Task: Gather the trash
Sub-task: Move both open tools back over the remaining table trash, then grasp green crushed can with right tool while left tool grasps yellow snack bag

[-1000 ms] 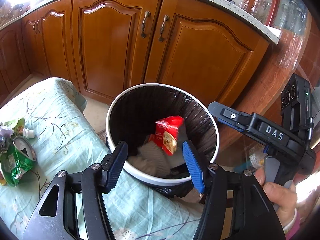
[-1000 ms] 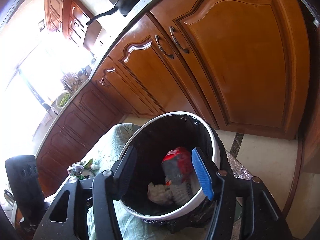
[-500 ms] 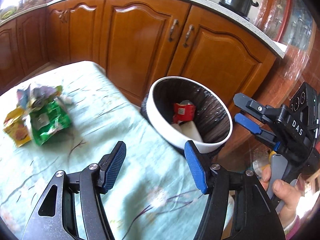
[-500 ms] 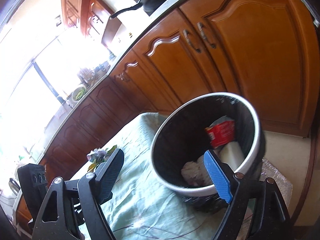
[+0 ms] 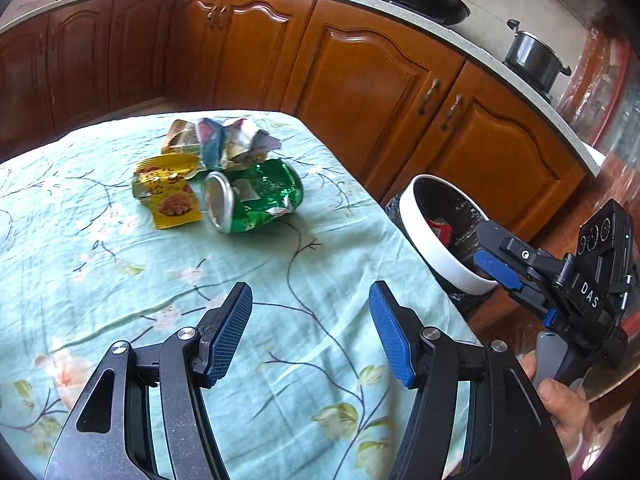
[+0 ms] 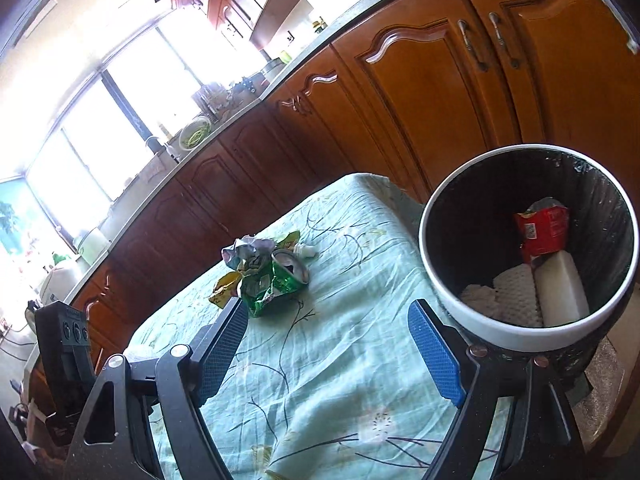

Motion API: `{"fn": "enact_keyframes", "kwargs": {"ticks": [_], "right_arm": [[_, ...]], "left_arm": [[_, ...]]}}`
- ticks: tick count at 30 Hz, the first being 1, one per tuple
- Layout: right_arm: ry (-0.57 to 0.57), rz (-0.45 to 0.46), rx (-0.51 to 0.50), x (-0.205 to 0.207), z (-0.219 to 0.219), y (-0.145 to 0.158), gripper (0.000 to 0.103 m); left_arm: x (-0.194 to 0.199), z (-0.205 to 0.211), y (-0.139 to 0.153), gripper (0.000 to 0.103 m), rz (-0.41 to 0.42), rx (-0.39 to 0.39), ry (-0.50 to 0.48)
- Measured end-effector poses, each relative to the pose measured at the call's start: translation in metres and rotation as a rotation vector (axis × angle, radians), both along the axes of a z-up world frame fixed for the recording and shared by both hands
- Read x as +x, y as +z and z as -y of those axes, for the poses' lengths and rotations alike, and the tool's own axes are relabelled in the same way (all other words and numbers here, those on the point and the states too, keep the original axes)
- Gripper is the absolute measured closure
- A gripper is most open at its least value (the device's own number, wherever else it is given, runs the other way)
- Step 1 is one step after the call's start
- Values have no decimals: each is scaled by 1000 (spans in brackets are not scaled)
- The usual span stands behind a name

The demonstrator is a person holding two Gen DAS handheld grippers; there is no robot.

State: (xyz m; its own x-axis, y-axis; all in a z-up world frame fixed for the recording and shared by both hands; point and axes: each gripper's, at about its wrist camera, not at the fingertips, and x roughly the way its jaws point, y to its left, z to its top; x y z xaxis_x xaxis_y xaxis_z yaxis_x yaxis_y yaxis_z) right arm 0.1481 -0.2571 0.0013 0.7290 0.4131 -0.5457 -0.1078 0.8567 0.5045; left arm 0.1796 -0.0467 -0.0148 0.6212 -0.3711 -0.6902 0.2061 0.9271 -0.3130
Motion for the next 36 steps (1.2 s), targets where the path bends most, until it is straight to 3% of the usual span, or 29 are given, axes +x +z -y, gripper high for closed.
{"fn": "enact_keyframes", "kwargs": {"ticks": [15, 22, 33, 36], "right_arm": [[101, 5, -97, 32, -54, 0, 21], [150, -40, -113, 69, -74, -11, 40], [225, -99, -178, 116, -112, -39, 44], [230, -116, -195, 125, -117, -45, 61]], "left_arm": [[15, -62, -2, 41, -13, 11, 126], [51, -80, -8, 41, -35, 39, 158], [106, -92, -21, 41, -46, 19, 151], [114, -89, -25, 41, -49, 16, 126]]}}
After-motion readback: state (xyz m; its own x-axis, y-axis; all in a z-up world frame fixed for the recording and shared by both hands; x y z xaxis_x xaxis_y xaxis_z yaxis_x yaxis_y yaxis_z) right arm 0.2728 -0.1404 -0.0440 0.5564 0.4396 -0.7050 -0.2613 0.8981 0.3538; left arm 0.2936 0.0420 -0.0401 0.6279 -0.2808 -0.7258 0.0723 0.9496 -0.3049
